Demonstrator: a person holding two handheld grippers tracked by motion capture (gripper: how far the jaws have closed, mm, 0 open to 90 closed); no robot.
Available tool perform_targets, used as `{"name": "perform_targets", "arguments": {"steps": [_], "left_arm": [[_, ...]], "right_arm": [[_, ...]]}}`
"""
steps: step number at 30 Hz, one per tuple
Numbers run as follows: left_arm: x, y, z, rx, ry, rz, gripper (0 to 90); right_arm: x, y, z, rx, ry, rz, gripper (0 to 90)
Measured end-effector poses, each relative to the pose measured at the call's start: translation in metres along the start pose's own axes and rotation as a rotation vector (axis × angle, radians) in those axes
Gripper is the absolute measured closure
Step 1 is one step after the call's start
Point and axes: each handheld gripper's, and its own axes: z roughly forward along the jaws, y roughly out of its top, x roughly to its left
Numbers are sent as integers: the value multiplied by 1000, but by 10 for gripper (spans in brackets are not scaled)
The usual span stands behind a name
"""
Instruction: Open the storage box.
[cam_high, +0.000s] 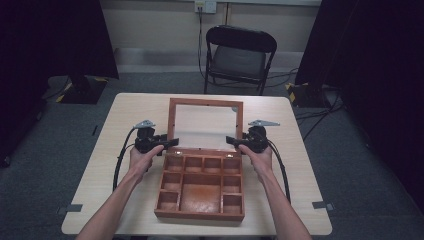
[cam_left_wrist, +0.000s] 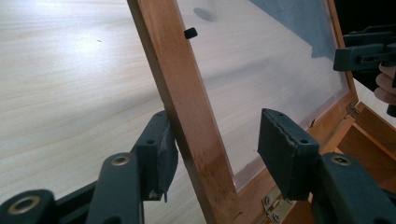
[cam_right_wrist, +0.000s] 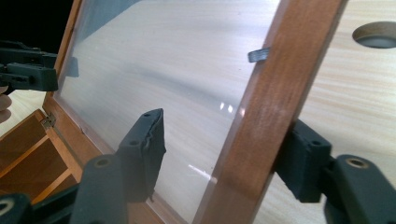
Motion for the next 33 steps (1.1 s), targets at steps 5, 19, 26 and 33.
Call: {"name": "perform_targets", "arguments": {"steps": [5, 19, 26, 33], "left_arm": [[2, -2, 4, 17, -15, -15, 416], [2, -5, 13, 88, -34, -54, 213], [6, -10, 15, 98, -42, -89, 212], [6, -12, 18, 111, -38, -93, 188]], "right_arm": [[-1, -3, 7, 22, -2, 6, 317], [-6, -10, 20, 60, -15, 43, 167], [-8, -13, 26, 91, -45, 65, 127], [-10, -15, 27, 101, -43, 78, 104]]}}
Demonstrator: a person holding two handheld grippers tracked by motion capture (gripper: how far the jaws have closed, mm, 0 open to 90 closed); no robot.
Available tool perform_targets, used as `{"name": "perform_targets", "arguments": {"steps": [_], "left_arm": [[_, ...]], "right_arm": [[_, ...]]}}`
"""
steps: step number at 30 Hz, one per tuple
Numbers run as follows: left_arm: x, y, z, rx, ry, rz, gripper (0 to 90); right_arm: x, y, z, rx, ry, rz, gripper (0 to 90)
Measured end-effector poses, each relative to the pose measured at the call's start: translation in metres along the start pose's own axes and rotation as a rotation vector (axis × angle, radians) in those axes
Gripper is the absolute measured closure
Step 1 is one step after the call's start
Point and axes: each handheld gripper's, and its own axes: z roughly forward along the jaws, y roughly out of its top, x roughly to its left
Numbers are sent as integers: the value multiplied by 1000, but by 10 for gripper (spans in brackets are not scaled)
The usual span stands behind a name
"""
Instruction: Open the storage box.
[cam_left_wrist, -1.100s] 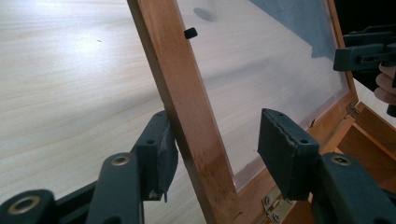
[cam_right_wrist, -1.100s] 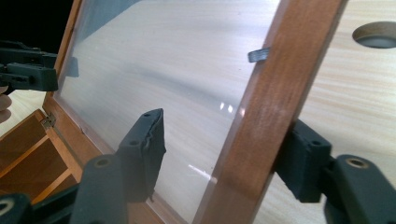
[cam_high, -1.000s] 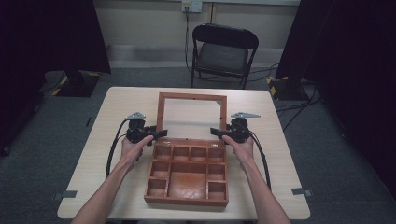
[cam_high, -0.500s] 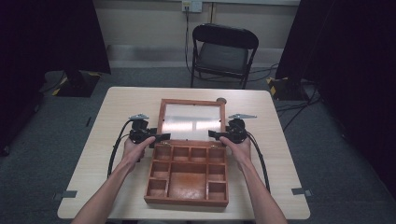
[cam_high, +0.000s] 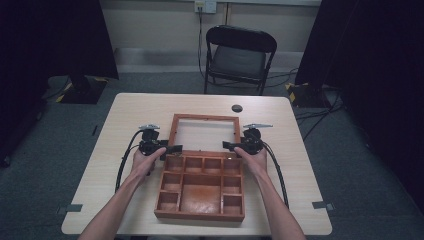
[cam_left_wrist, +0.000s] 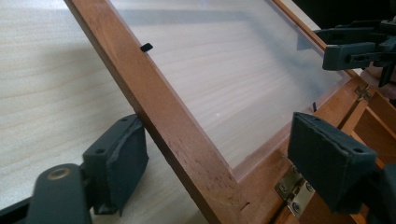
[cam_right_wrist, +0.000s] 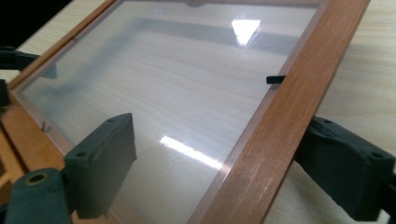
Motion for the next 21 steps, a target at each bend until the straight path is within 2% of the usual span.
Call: {"name": "perform_targets", "arguments": {"steps": [2, 13, 21], "left_arm": [[0, -1, 1, 11, 5, 0, 174], [4, -2, 3, 19, -9, -40, 155], [4, -2, 3, 24, -5, -41, 154]], "right_arm": [[0, -1, 1, 7, -9, 2, 97], [-4, -3, 4, 39, 7, 53, 87], [-4, -3, 4, 44, 6, 54, 91]]}}
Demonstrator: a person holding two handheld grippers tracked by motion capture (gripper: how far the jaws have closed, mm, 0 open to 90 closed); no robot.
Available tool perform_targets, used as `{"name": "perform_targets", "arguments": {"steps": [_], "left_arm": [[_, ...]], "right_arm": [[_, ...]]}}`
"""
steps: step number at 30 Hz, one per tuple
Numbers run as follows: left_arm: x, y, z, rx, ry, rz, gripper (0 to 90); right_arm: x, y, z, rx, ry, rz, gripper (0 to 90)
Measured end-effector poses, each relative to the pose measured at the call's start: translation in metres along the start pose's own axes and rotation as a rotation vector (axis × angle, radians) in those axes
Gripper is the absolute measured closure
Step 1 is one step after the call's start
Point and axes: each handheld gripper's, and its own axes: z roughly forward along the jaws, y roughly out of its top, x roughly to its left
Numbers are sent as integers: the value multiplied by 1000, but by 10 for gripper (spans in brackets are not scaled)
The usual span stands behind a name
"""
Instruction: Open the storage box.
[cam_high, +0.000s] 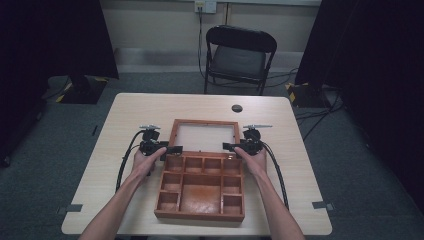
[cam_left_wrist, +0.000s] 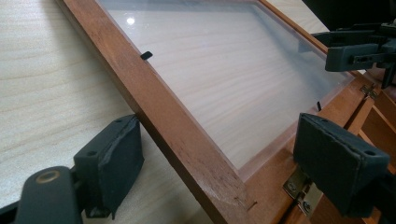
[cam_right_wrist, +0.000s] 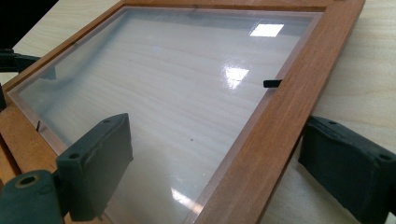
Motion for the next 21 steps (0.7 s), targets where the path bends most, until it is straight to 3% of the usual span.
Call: {"name": "perform_targets", "arguments": {"steps": [8, 21], "left_arm": [[3, 4, -6, -27, 24, -7, 186], [-6, 9, -13, -39, 41, 45, 203]], "right_arm": [[-1, 0, -1, 0, -1, 6, 113], [-3, 4, -13, -17, -32, 4, 143]]}}
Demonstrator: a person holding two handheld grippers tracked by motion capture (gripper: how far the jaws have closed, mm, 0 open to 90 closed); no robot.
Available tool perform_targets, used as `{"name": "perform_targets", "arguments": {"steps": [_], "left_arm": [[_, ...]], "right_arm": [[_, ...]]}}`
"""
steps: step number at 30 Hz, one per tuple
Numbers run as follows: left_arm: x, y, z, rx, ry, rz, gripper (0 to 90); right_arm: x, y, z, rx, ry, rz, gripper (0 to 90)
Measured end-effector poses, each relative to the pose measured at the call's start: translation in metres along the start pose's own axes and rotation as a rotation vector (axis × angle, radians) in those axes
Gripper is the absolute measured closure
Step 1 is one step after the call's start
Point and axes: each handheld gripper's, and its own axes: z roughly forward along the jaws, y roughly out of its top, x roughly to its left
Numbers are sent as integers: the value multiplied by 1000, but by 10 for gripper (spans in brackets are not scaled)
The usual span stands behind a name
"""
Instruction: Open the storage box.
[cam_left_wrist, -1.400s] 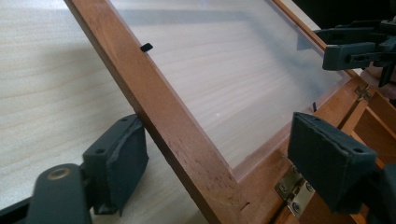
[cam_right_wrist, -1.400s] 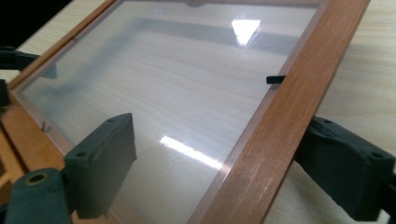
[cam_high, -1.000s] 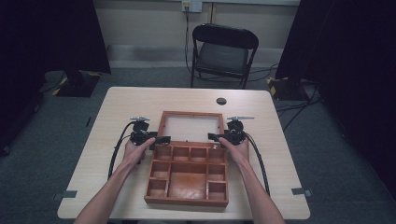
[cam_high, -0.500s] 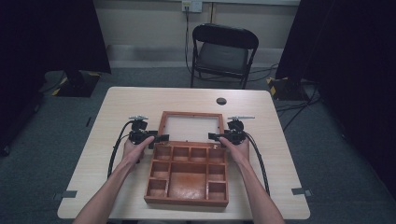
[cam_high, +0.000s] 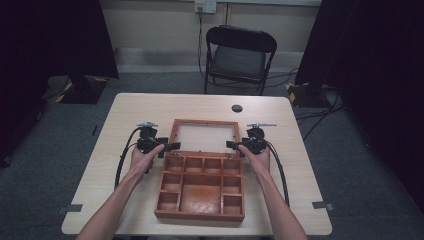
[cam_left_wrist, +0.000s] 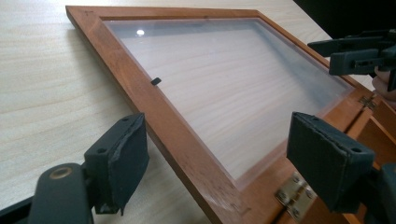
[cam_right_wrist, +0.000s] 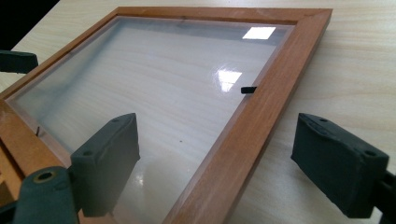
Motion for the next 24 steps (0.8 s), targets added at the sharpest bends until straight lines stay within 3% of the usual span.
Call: {"name": "perform_targets", "arguments": {"steps": [1, 10, 17, 24], "left_arm": [[-2, 0, -4, 0, 7, 18, 203], [-4, -7, -27, -10, 32, 48, 203], [0, -20, -48, -1, 83, 77, 203], [-7, -36, -64, 1, 80, 95, 208]], "right_arm": [[1, 1, -5, 1, -7, -3, 143], [6, 0, -32, -11, -17, -47, 159], [2, -15, -67, -33, -18, -32, 192], [1, -30, -91, -50, -33, -63, 187]]}}
